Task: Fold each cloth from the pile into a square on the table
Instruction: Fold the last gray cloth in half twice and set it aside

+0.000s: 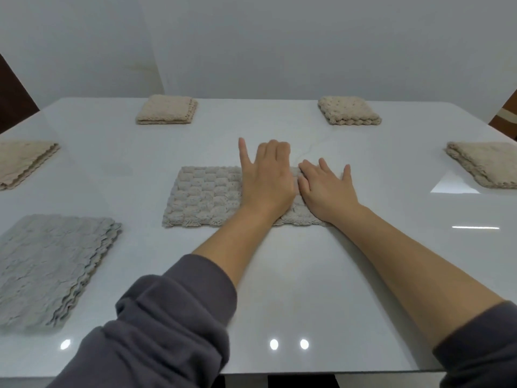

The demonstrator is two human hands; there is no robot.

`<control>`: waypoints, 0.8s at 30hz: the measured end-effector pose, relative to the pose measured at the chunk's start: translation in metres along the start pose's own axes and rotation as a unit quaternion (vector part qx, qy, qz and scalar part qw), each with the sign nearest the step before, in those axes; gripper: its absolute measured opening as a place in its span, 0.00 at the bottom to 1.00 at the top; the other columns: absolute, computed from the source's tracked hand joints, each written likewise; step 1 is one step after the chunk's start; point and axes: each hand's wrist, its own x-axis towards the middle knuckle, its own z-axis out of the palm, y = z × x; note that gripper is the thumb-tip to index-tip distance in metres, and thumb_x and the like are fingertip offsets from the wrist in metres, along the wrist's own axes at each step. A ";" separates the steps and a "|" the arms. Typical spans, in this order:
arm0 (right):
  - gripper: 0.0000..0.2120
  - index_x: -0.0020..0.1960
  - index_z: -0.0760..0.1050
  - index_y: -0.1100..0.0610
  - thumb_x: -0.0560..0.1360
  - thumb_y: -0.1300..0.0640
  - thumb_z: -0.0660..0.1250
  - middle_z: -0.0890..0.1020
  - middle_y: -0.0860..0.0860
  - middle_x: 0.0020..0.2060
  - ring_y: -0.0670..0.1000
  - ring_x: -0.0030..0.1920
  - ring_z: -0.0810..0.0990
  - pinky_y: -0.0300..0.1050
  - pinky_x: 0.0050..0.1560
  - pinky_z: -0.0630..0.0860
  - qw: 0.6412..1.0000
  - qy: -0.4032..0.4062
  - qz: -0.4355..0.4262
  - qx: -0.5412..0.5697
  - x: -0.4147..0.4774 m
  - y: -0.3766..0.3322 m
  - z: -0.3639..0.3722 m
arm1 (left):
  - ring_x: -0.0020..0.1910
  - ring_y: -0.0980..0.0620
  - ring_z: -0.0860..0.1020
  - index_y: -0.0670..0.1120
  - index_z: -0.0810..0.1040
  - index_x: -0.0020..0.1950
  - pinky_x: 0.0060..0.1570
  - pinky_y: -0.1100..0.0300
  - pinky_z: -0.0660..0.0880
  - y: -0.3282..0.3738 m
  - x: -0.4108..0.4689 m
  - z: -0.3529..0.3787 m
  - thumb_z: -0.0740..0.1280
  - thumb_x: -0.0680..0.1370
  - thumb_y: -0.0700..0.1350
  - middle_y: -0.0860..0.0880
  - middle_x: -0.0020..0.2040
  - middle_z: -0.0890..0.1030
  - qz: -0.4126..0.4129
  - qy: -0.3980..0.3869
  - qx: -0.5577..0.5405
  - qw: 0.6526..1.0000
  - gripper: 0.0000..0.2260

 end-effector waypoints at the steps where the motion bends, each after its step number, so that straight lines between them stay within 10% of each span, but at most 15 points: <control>1: 0.19 0.68 0.63 0.54 0.83 0.51 0.42 0.71 0.49 0.69 0.53 0.77 0.54 0.70 0.71 0.45 1.000 0.000 0.001 -0.005 0.000 0.000 -0.001 | 0.54 0.46 0.73 0.43 0.72 0.57 0.72 0.35 0.50 -0.004 -0.002 0.001 0.52 0.71 0.39 0.48 0.51 0.75 -0.013 -0.021 0.022 0.999 0.17; 17: 0.18 0.62 0.66 0.55 0.83 0.50 0.42 0.74 0.49 0.64 0.55 0.75 0.58 0.72 0.70 0.46 0.999 -0.006 -0.005 -0.038 -0.001 0.003 -0.006 | 0.59 0.41 0.68 0.41 0.69 0.56 0.70 0.32 0.48 -0.132 -0.041 -0.043 0.52 0.77 0.44 0.42 0.55 0.71 -0.206 -0.088 0.115 0.968 0.13; 24: 0.26 0.78 0.49 0.59 0.83 0.52 0.43 0.51 0.52 0.79 0.54 0.79 0.45 0.66 0.74 0.41 0.999 -0.007 -0.019 -0.046 0.009 -0.028 -0.032 | 0.69 0.42 0.64 0.39 0.65 0.69 0.73 0.39 0.45 -0.118 -0.020 -0.051 0.53 0.78 0.44 0.41 0.67 0.69 -0.148 -0.081 0.092 0.981 0.21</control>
